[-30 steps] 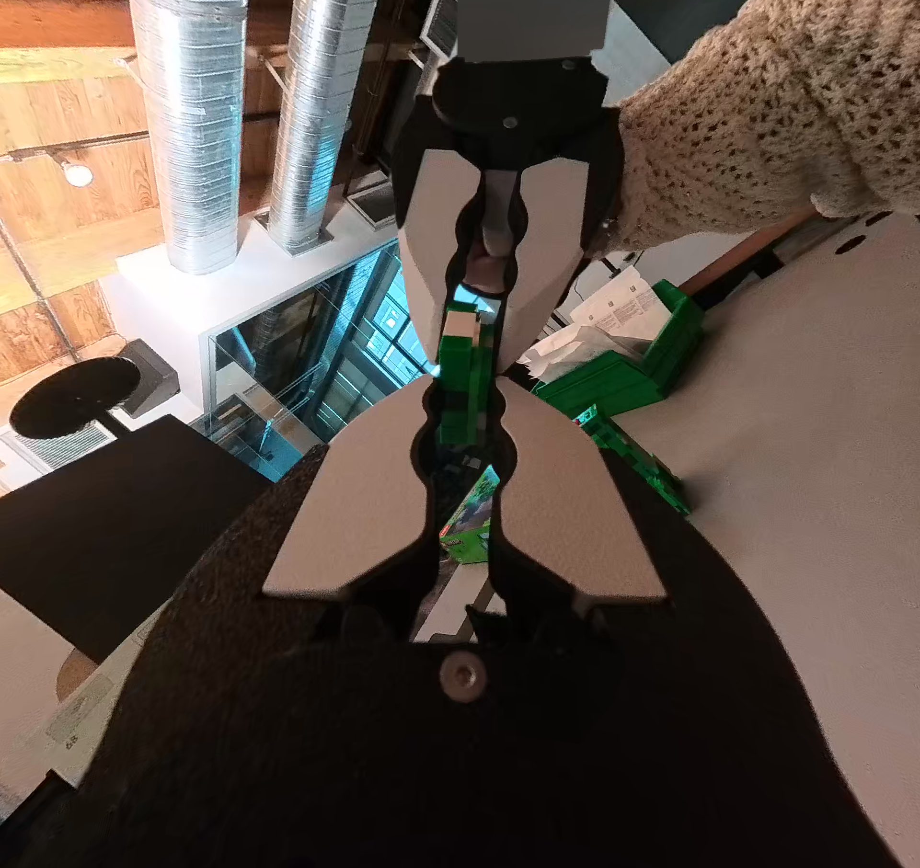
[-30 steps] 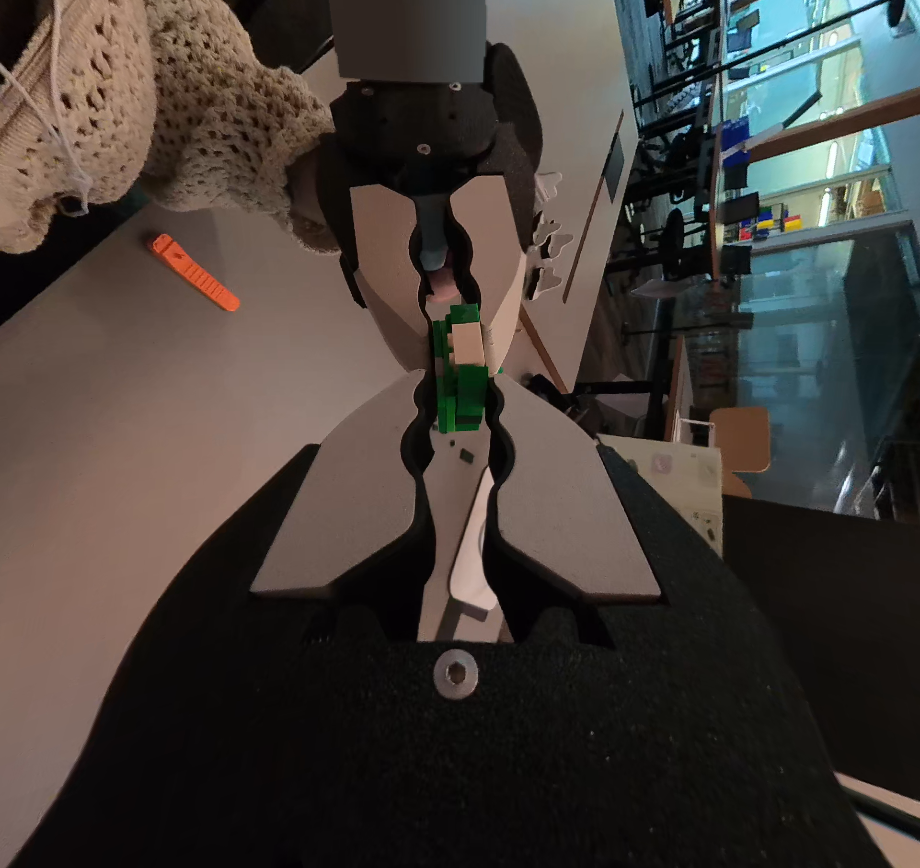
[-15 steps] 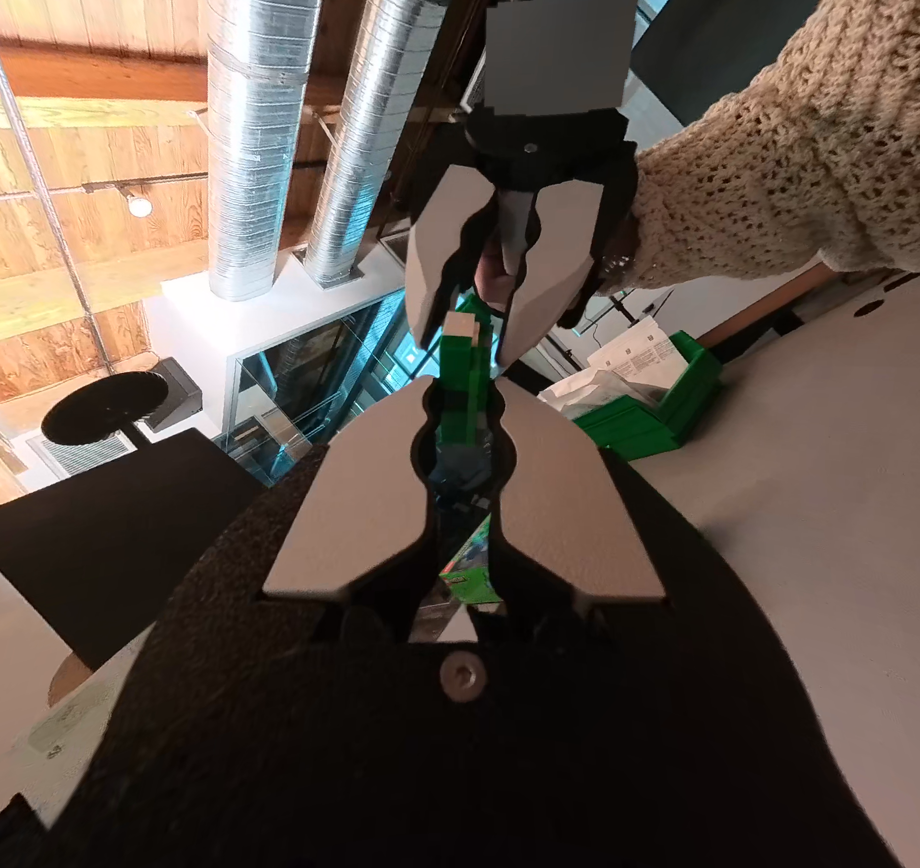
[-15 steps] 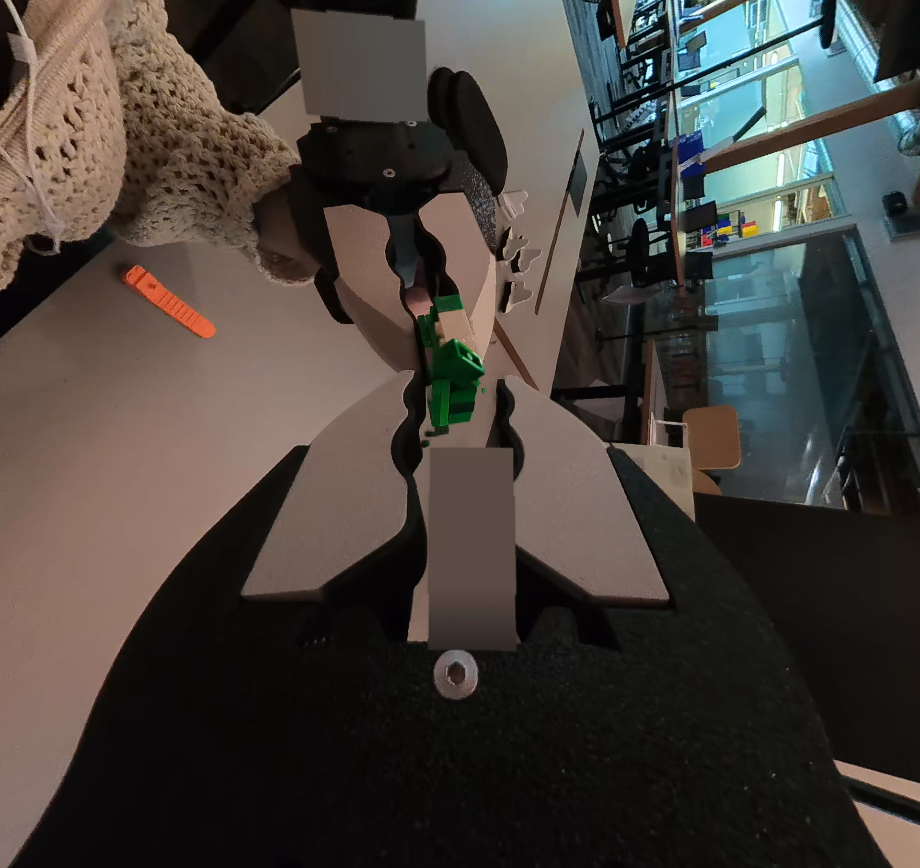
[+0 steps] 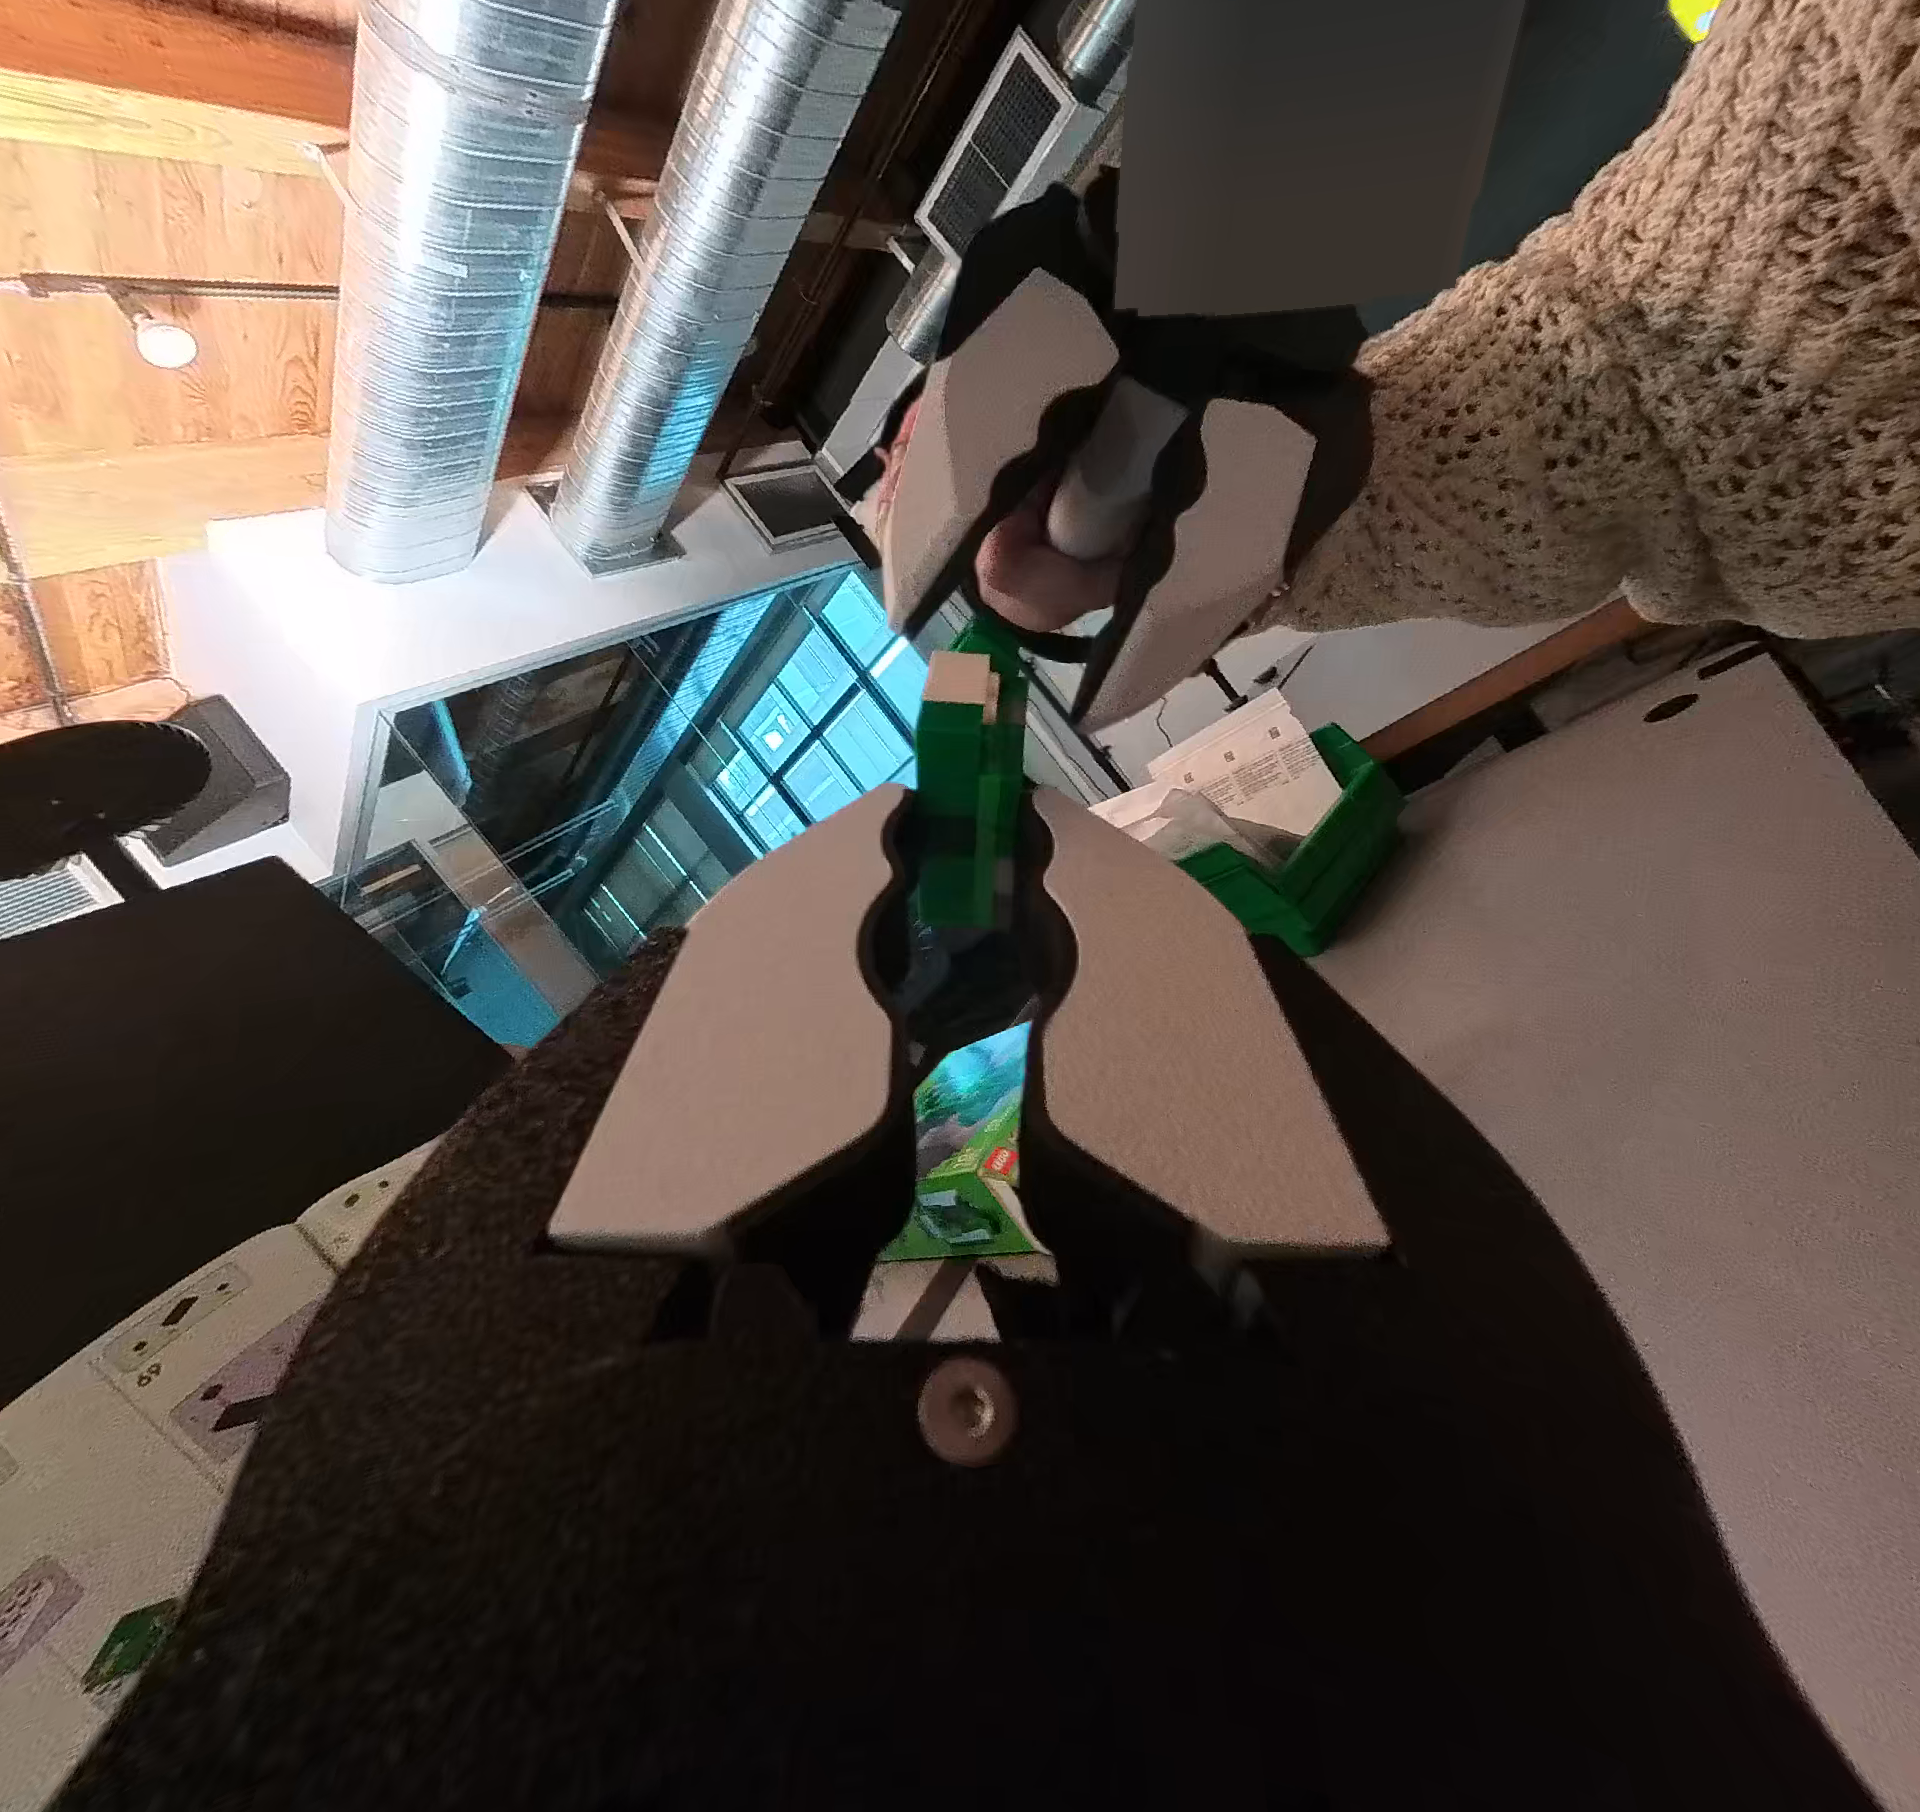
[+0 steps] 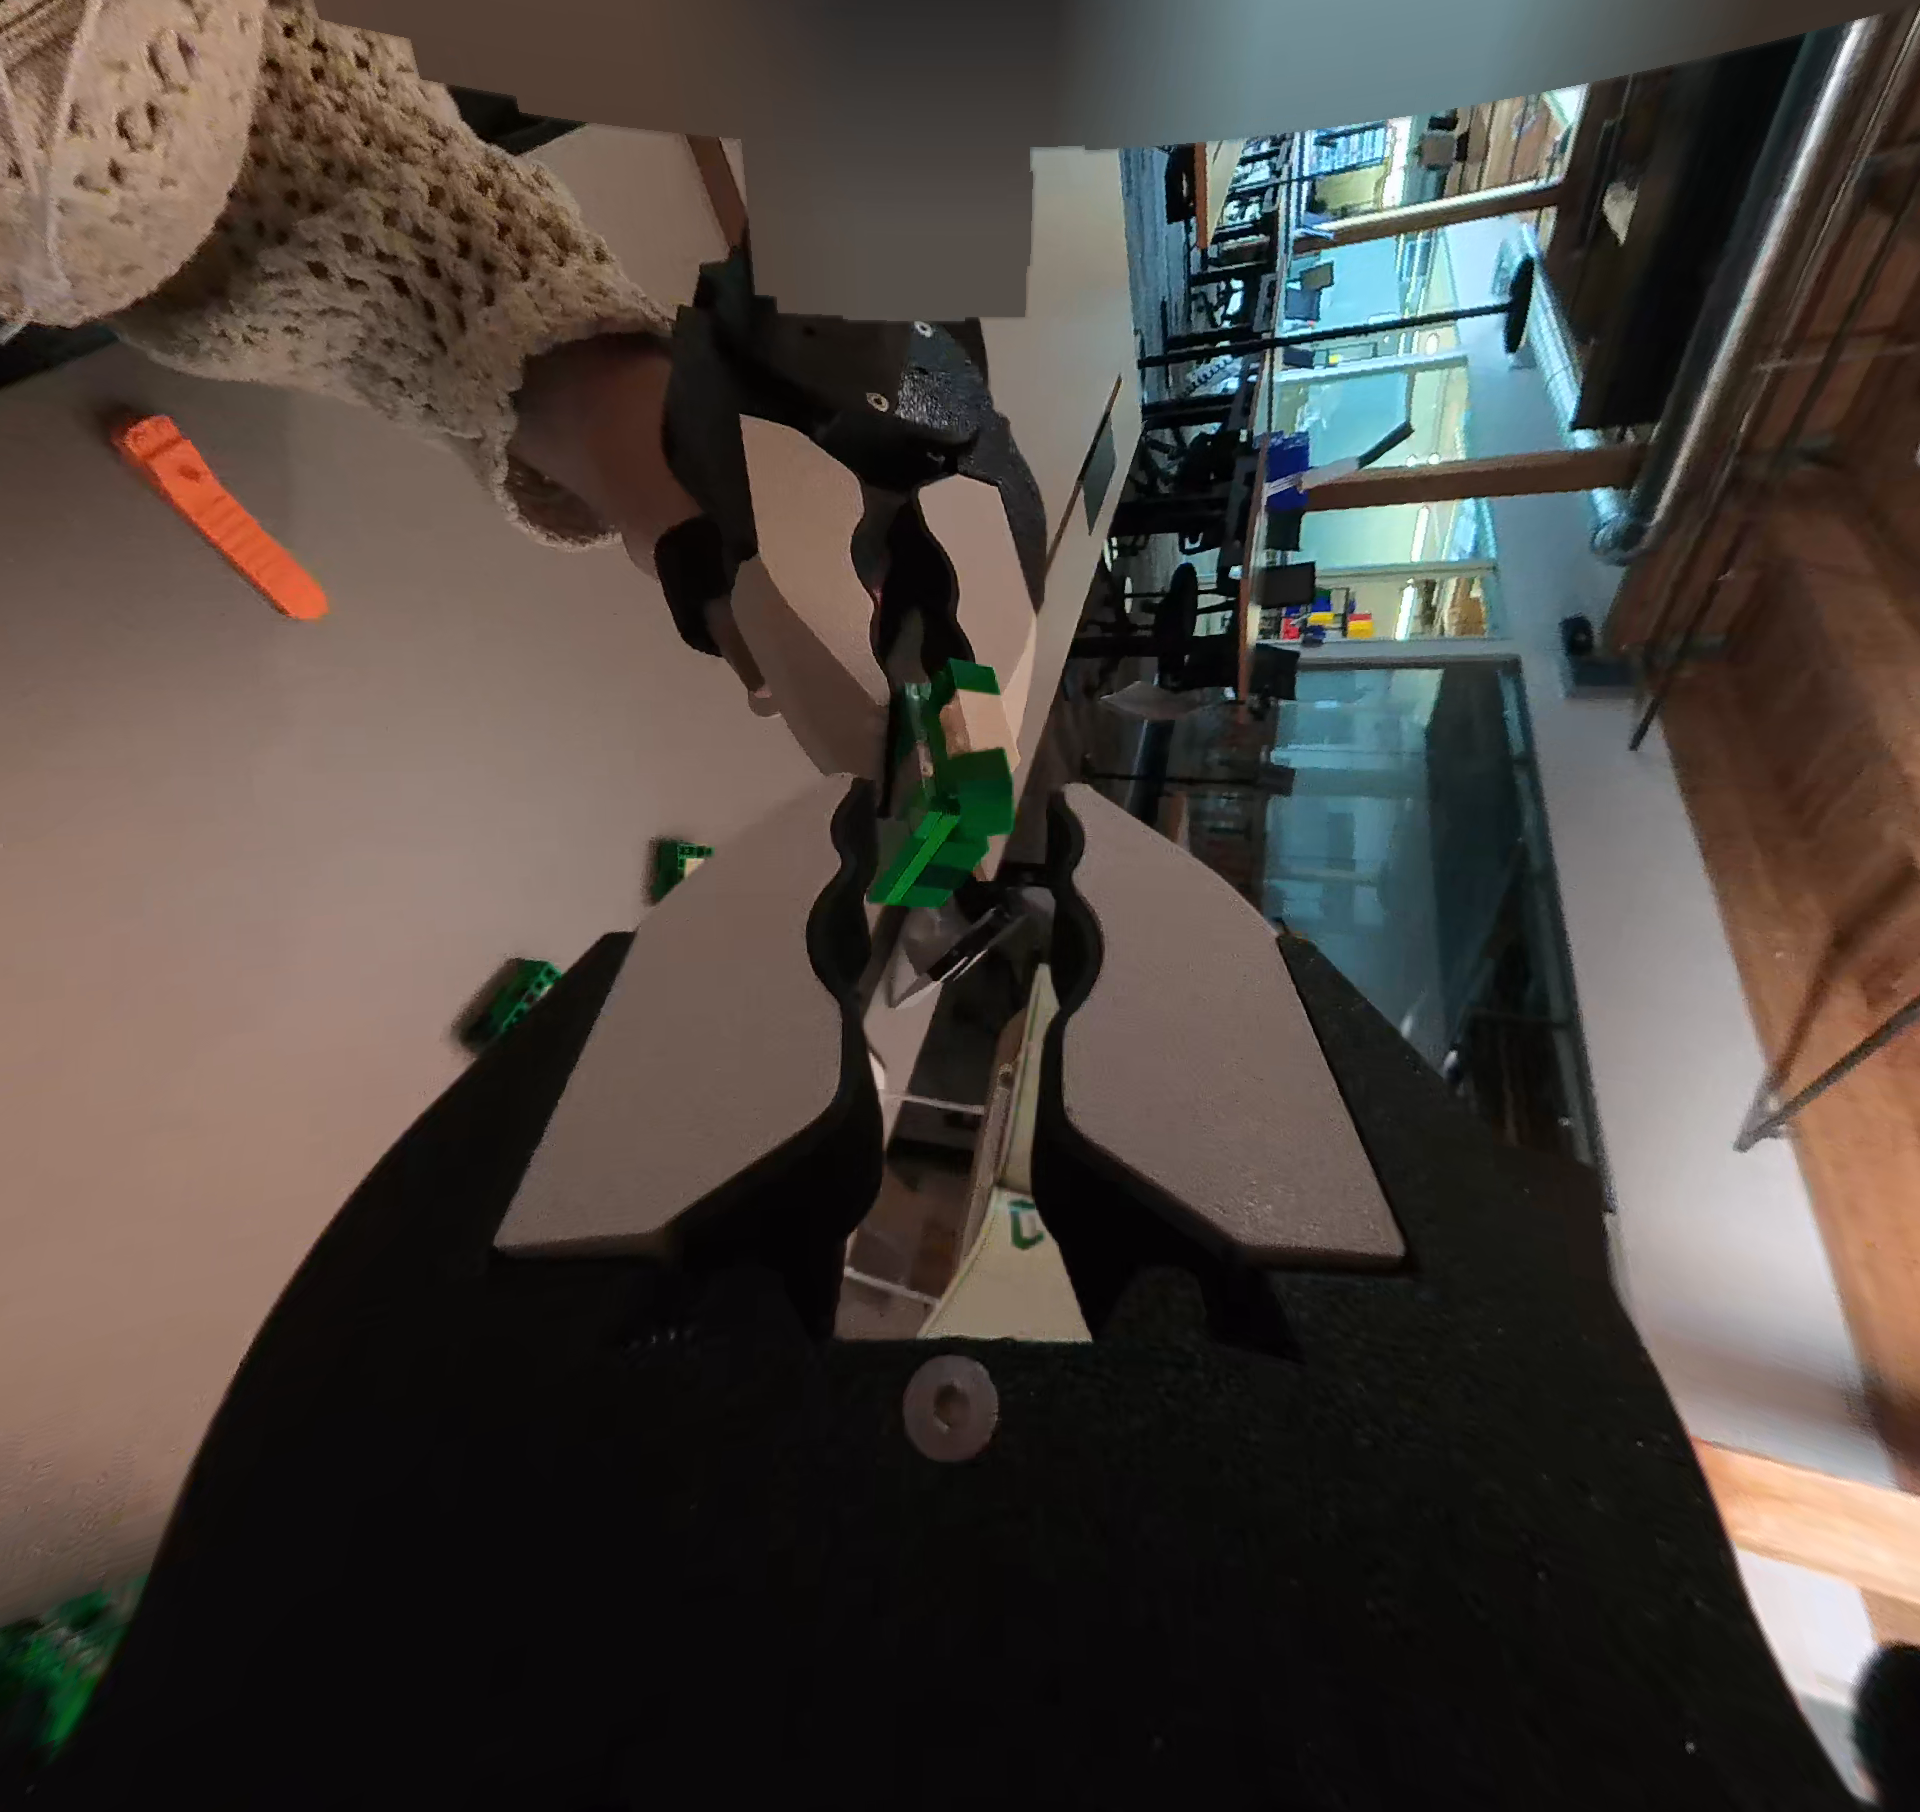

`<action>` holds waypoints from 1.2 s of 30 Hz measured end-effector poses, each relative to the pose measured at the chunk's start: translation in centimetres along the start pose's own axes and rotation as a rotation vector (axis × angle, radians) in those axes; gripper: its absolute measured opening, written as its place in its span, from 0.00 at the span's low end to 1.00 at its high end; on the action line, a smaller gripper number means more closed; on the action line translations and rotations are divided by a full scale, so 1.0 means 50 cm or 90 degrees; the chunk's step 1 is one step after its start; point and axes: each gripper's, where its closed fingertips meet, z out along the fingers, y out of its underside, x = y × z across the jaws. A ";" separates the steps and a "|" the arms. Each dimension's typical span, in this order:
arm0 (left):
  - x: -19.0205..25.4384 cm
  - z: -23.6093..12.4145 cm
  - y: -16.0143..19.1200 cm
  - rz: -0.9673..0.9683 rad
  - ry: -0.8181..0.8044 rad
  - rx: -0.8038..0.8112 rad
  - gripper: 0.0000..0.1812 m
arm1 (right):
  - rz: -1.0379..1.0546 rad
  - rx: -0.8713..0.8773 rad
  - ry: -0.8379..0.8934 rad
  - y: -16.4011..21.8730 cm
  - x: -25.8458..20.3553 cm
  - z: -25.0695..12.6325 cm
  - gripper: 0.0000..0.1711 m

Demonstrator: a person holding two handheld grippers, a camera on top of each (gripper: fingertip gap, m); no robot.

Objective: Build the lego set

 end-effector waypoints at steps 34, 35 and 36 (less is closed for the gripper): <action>0.040 -0.005 -0.046 0.178 0.021 0.002 0.09 | 0.076 0.068 -0.049 -0.034 -0.027 -0.022 0.10; 0.040 -0.004 -0.046 0.189 0.020 -0.003 0.09 | 0.077 0.074 -0.048 -0.035 -0.028 -0.023 0.10; 0.042 -0.004 -0.047 0.201 0.021 -0.007 0.09 | 0.067 0.084 -0.044 -0.037 -0.029 -0.025 0.10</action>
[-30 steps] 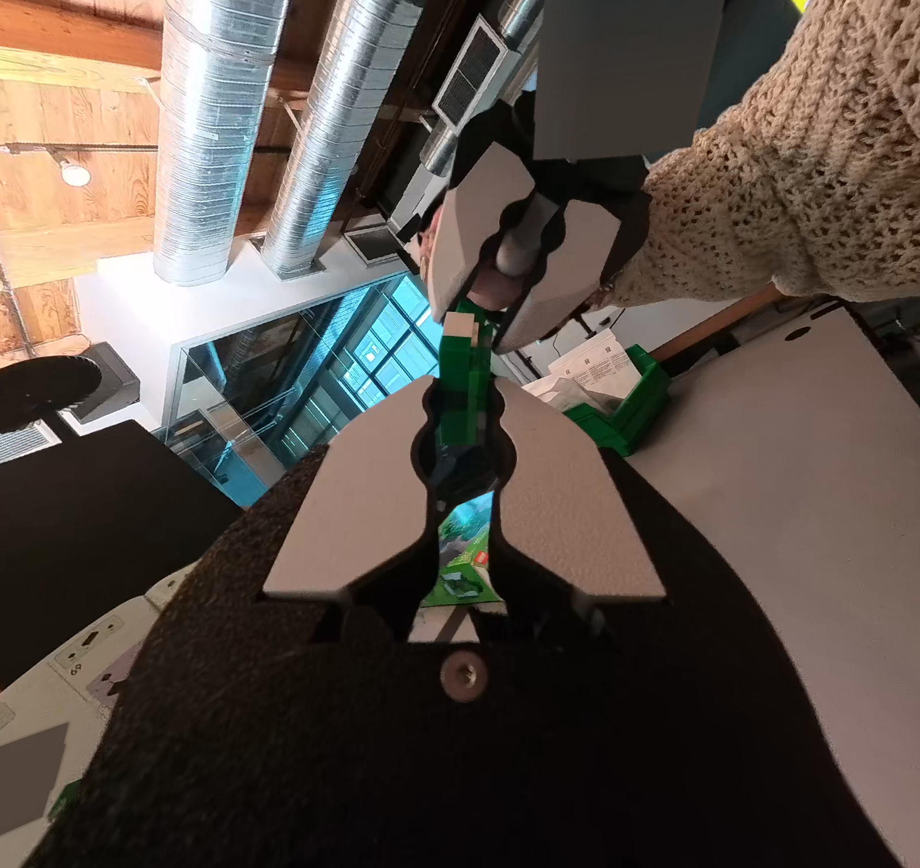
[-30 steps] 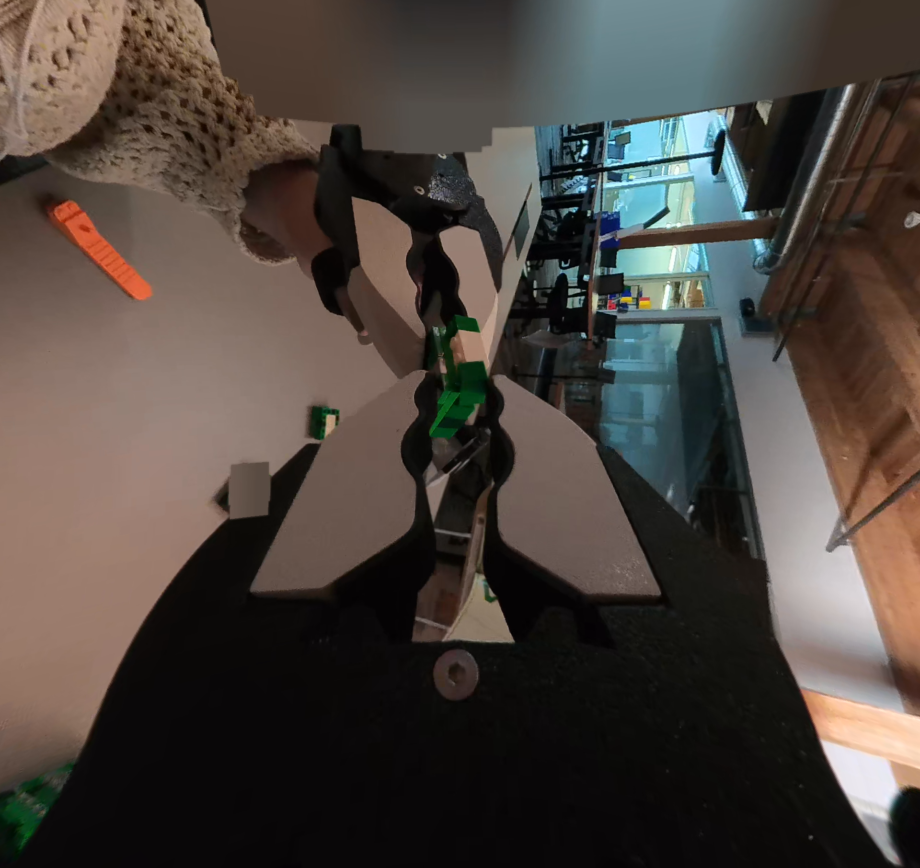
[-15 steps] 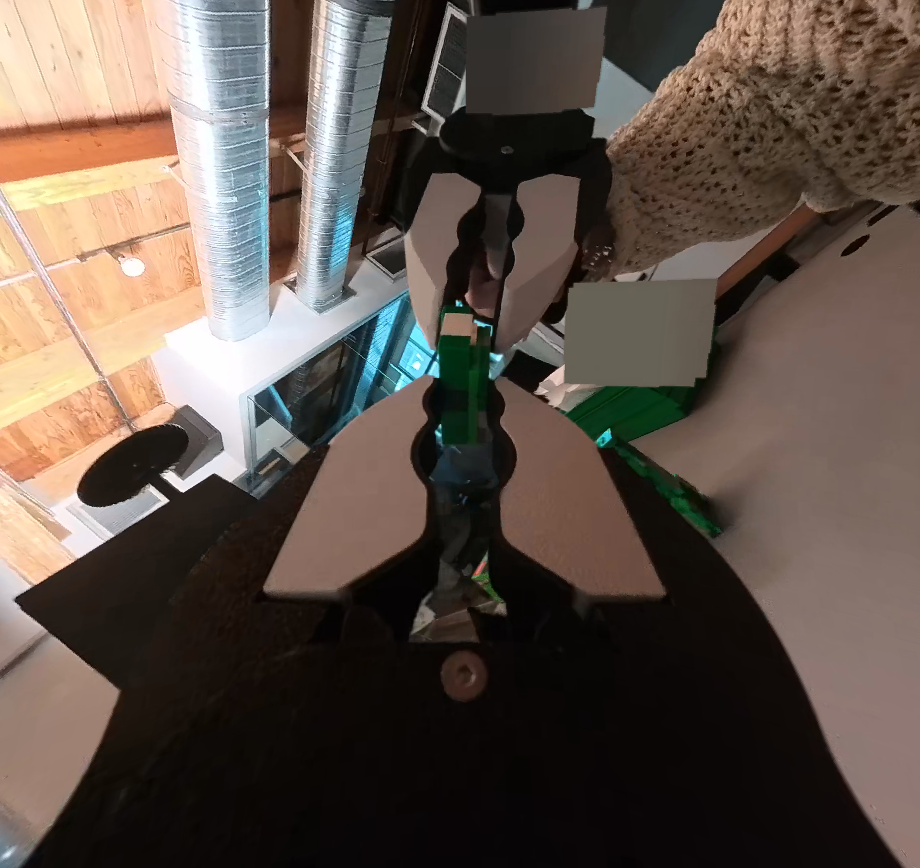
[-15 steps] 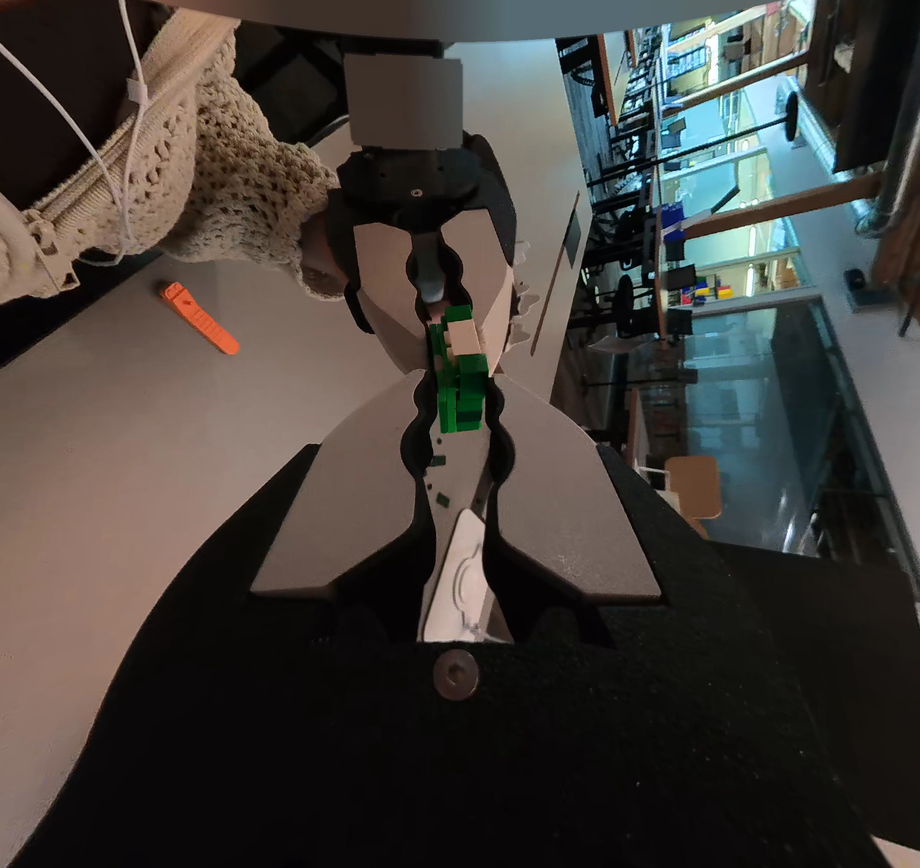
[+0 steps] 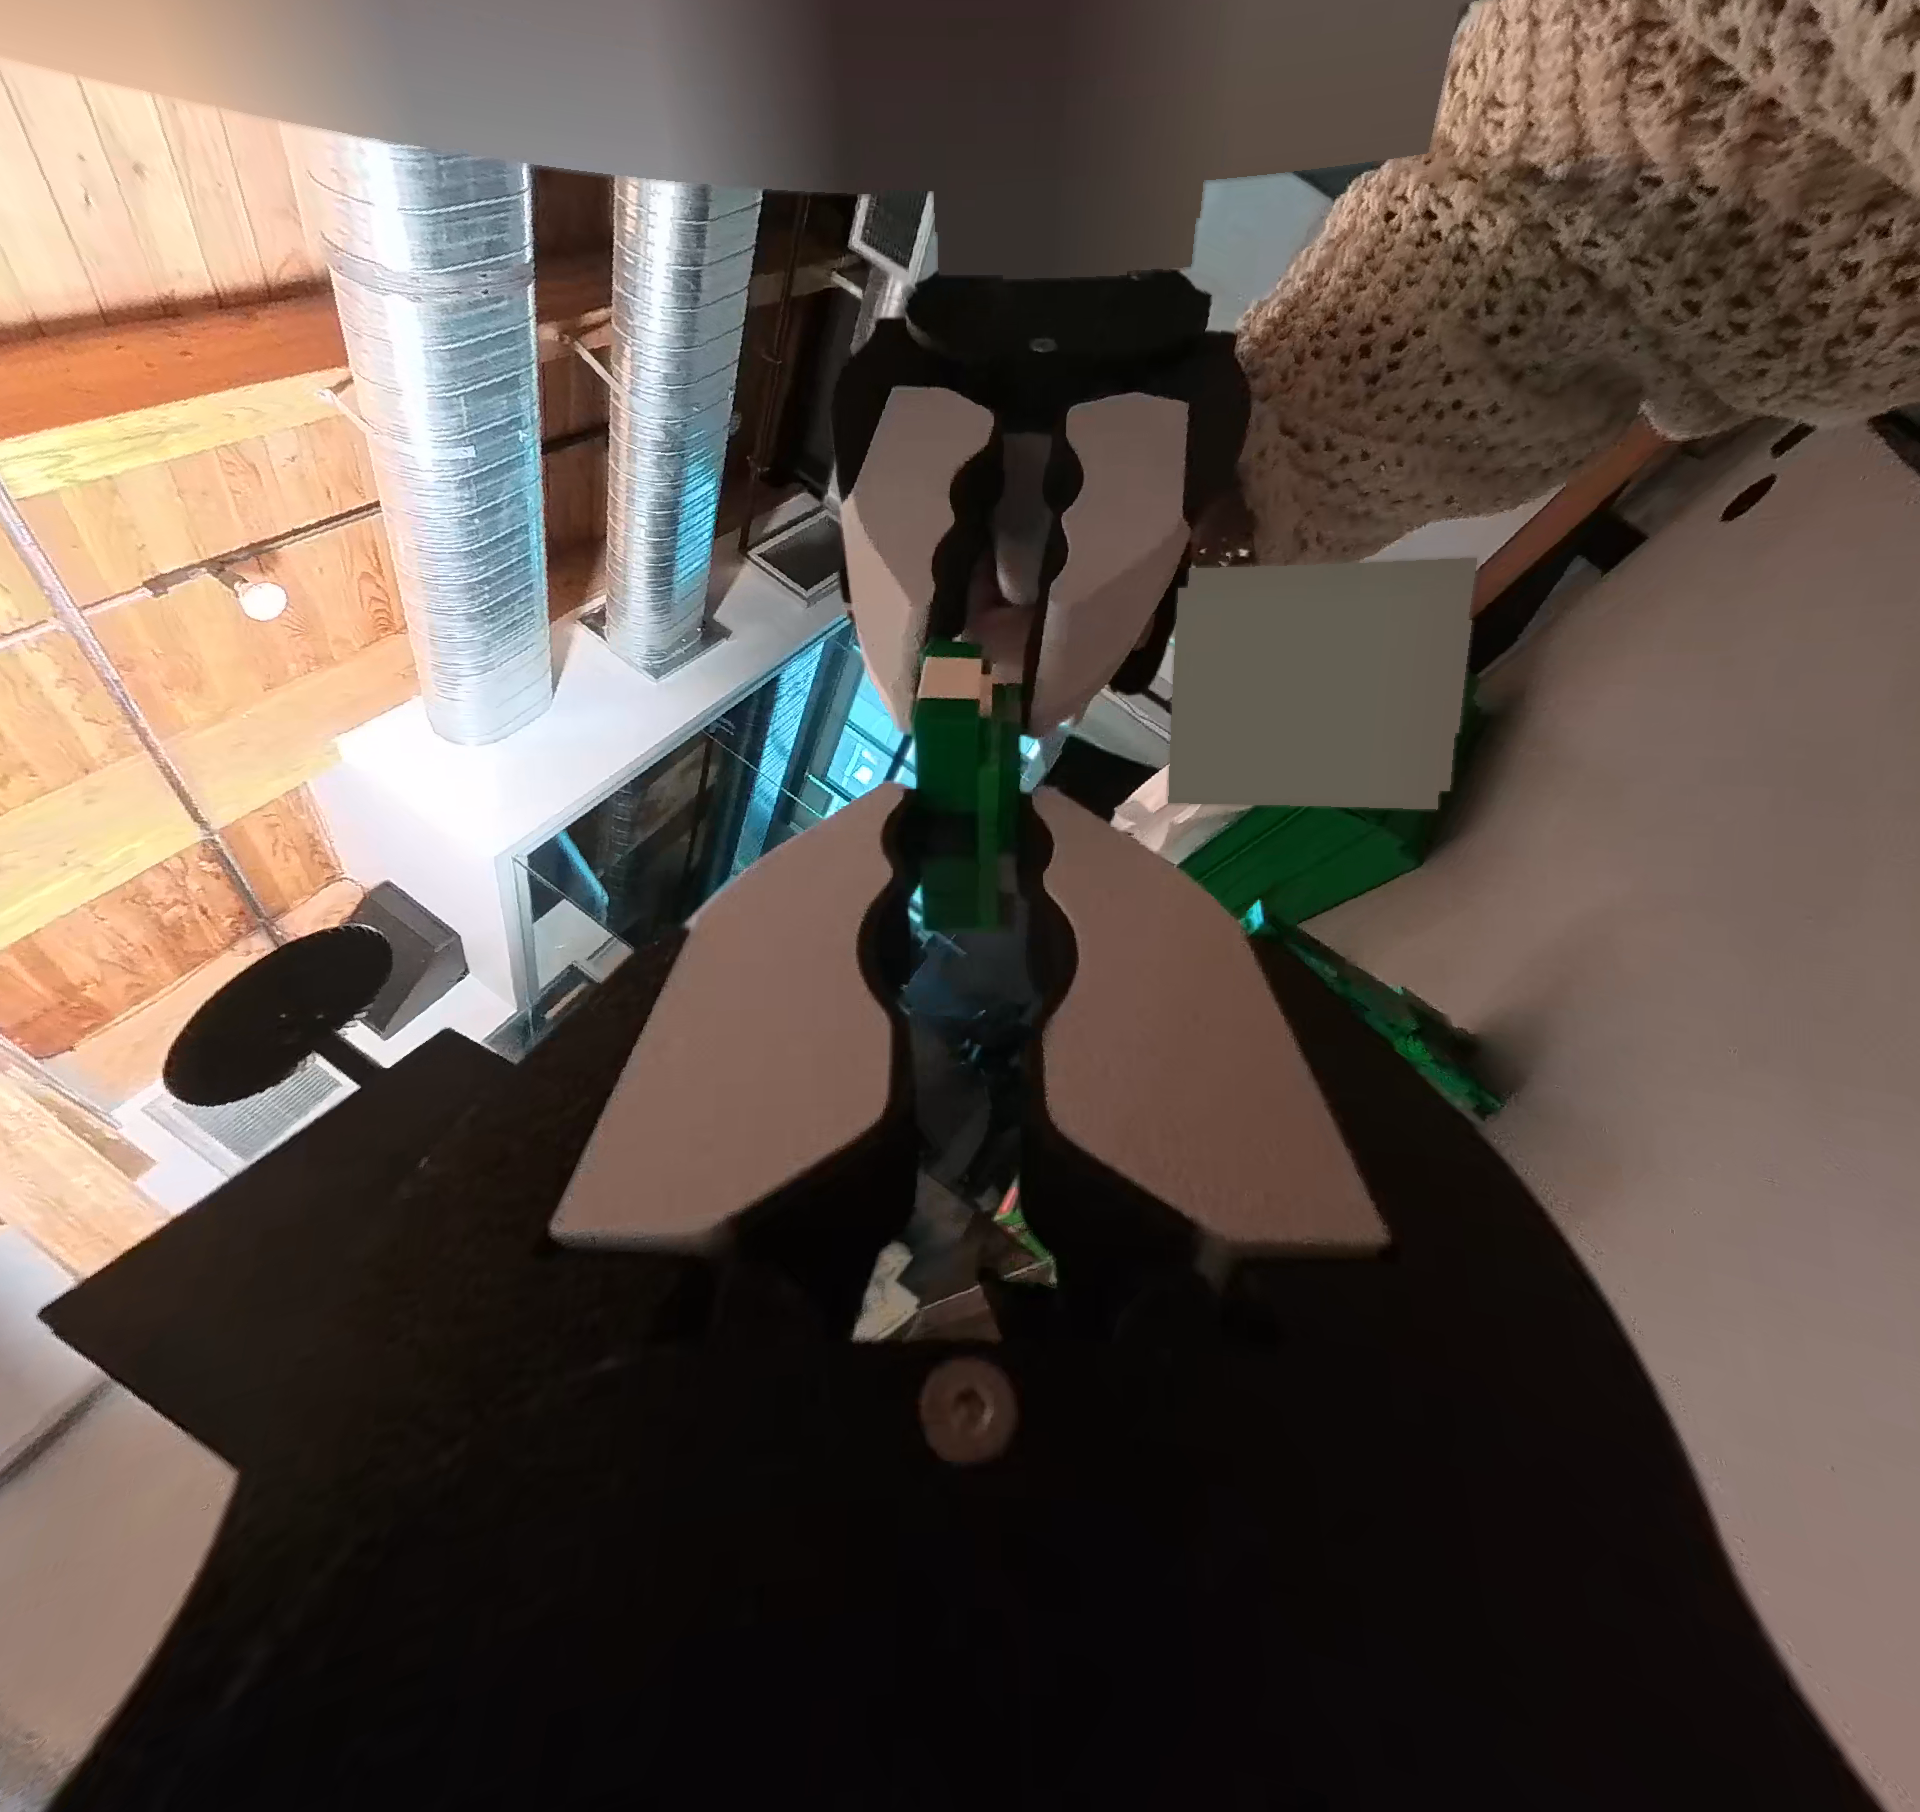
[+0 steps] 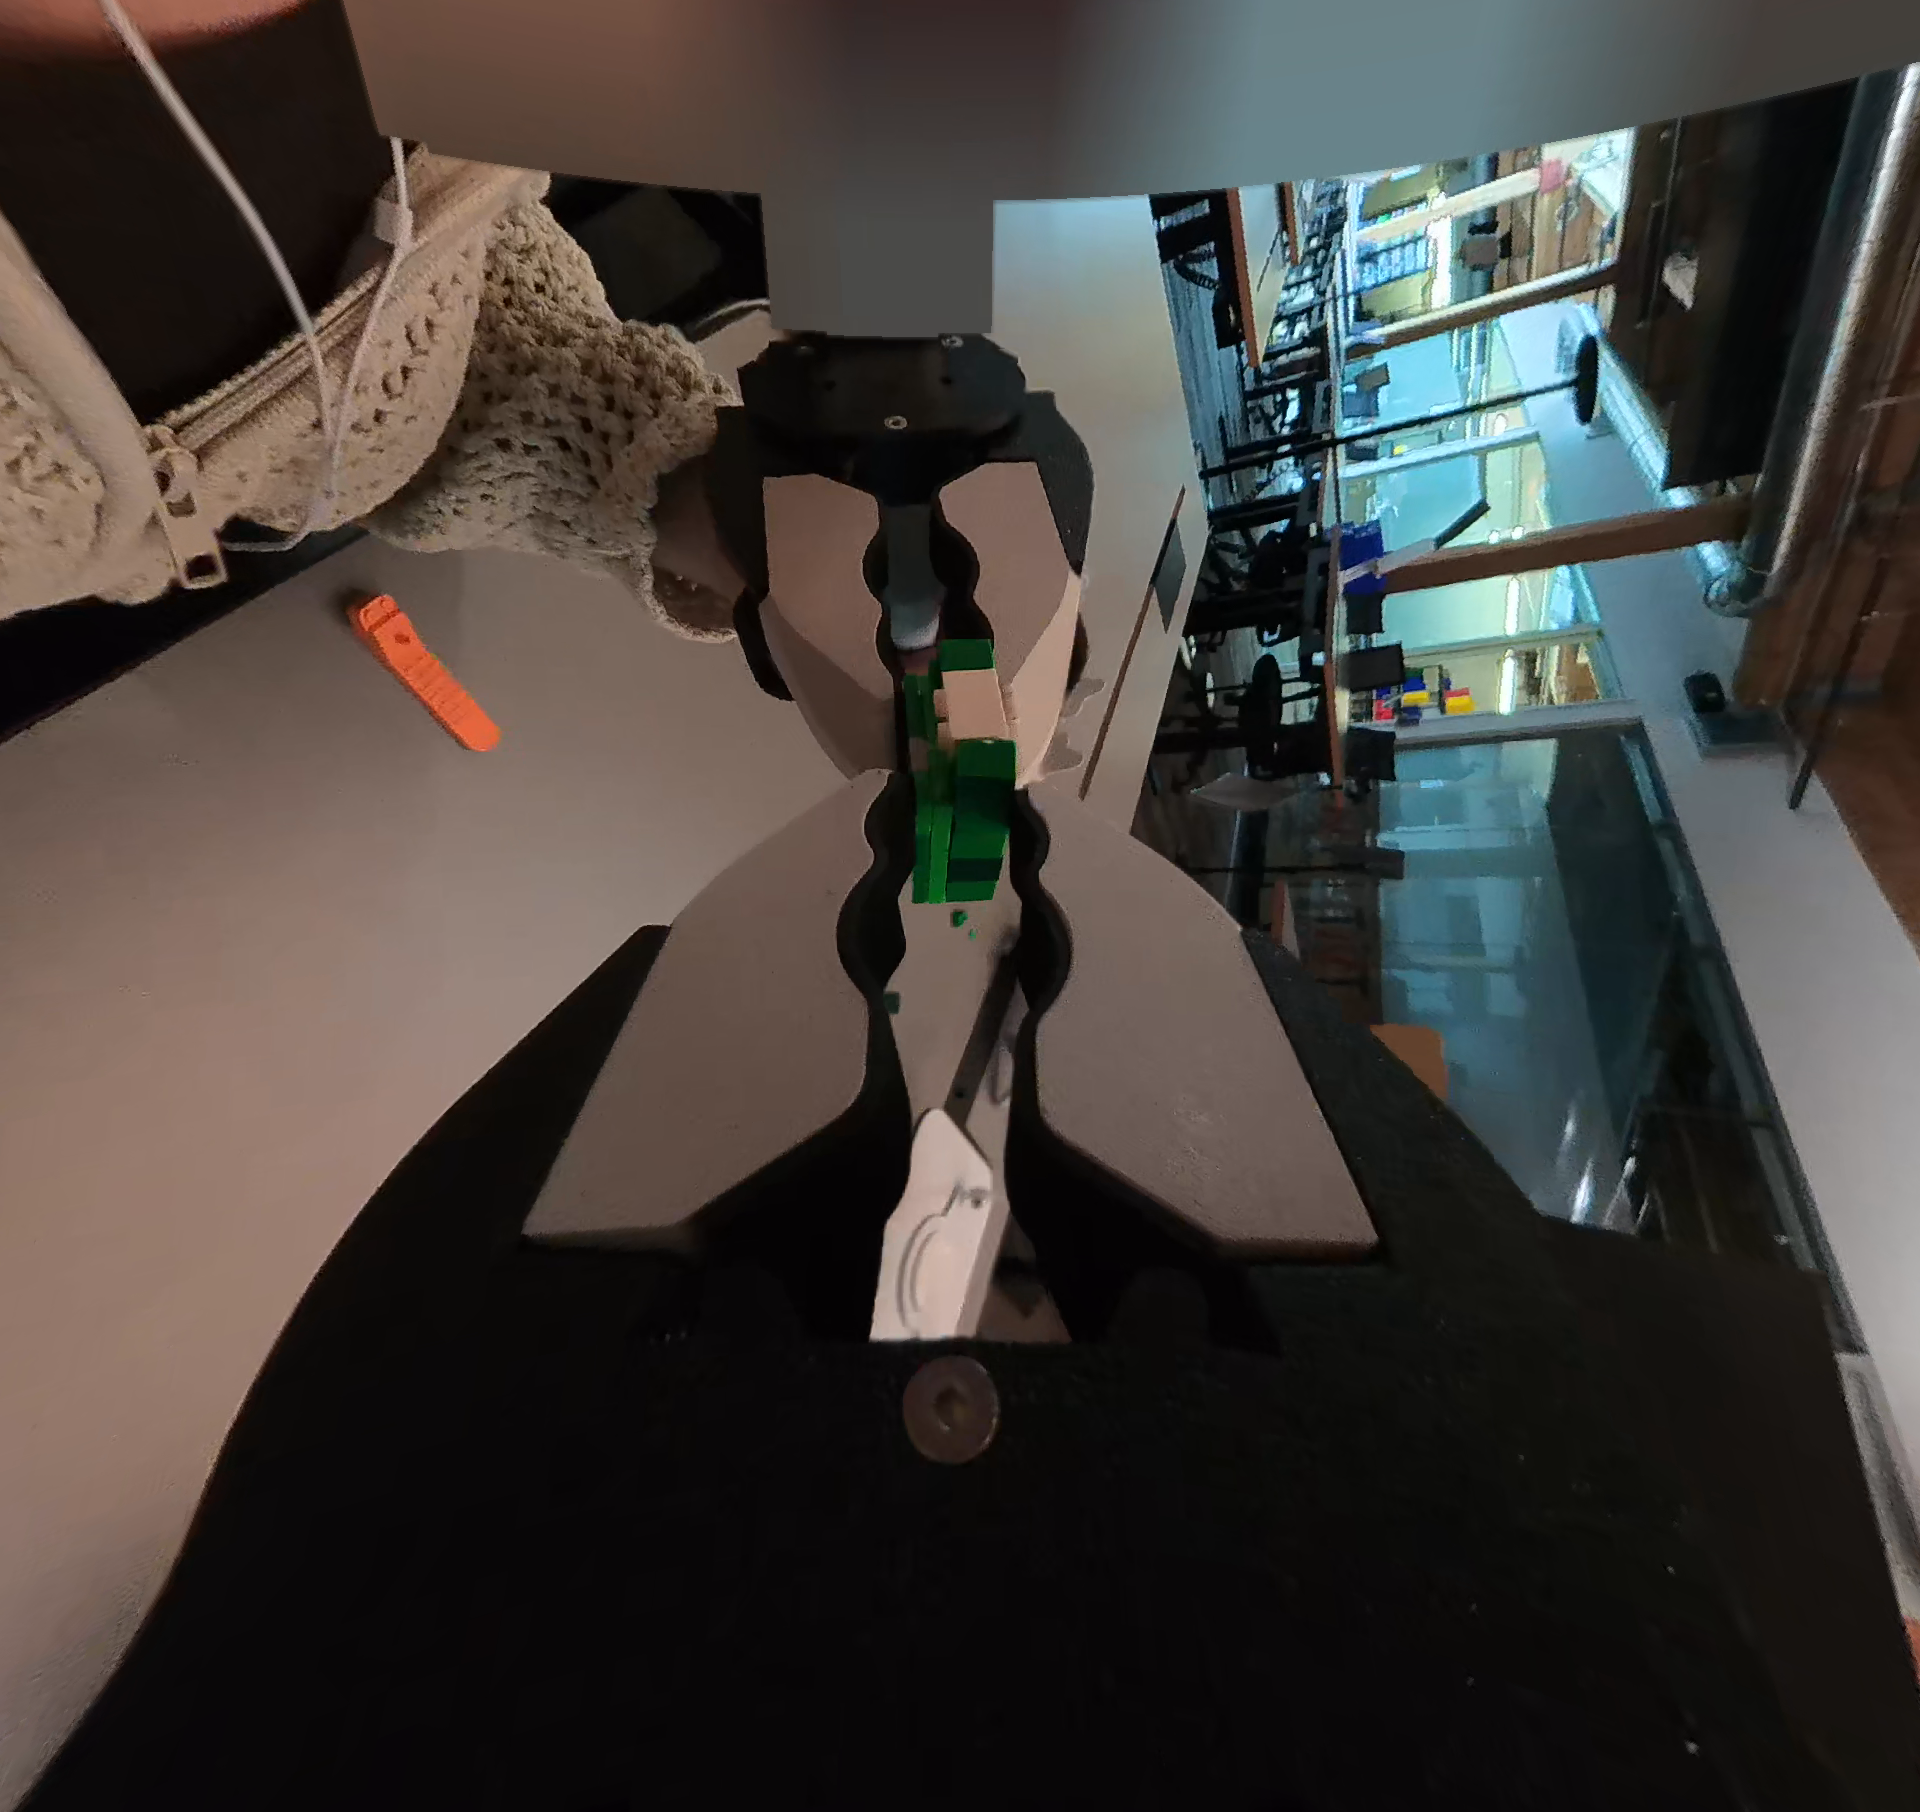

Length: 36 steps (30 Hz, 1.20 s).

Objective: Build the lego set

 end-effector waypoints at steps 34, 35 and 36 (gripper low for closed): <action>-0.019 -0.006 0.064 -0.610 0.043 0.293 0.09 | 0.382 -0.140 -0.136 0.056 0.032 0.047 0.10; -0.018 -0.009 0.062 -0.619 0.046 0.312 0.09 | 0.385 -0.140 -0.136 0.053 0.032 0.050 0.10; -0.018 -0.011 0.061 -0.625 0.048 0.328 0.09 | 0.387 -0.143 -0.134 0.051 0.032 0.052 0.10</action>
